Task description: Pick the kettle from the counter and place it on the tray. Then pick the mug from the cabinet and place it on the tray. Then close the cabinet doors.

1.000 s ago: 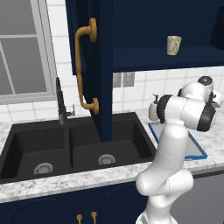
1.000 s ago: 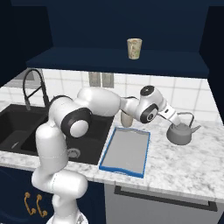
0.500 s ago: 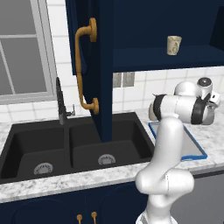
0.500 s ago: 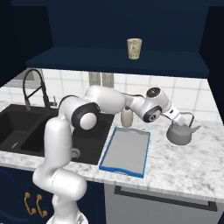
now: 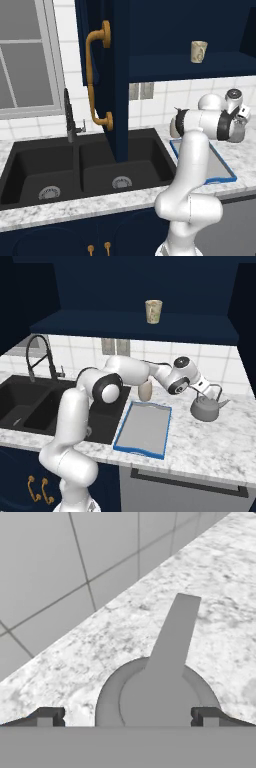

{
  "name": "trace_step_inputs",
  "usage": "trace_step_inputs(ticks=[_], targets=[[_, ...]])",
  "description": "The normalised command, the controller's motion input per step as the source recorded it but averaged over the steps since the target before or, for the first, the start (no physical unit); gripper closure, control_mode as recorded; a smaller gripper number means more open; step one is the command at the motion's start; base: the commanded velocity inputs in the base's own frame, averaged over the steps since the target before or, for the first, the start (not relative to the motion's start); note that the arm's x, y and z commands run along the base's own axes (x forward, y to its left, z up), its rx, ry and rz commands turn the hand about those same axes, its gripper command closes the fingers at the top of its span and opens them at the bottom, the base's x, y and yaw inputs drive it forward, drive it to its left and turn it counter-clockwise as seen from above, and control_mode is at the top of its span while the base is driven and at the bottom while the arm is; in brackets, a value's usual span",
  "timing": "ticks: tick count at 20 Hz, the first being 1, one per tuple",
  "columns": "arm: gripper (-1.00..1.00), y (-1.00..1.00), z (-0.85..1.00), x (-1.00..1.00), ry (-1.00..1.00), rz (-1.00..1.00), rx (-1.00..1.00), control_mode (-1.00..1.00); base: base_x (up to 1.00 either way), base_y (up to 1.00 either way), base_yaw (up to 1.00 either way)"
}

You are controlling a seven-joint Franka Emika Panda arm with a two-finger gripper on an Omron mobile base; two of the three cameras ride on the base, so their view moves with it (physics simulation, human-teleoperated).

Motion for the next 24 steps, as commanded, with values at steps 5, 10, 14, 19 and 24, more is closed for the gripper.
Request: trace_step_inputs(ticks=[5, 10, 14, 19, 24], targets=[[-1.0, -0.06, -0.16, 0.31, 0.0, 0.0, 0.02, -1.0, 0.0, 0.0, 0.0], [1.0, -0.02, -0.39, 0.08, 0.0, 0.0, 0.0, -1.0, 0.0, 0.0, 0.0], [1.0, -0.01, -0.64, -0.03, 0.0, 0.0, 0.0, -1.0, 0.0, 0.0, 0.0], [1.0, -0.01, -0.63, -0.35, -0.06, 0.0, 0.0, -1.0, 0.0, 0.0, 0.0], [1.0, 0.03, -0.31, -0.65, -0.12, 0.0, 0.01, -1.0, 0.0, 0.0, 0.0]])
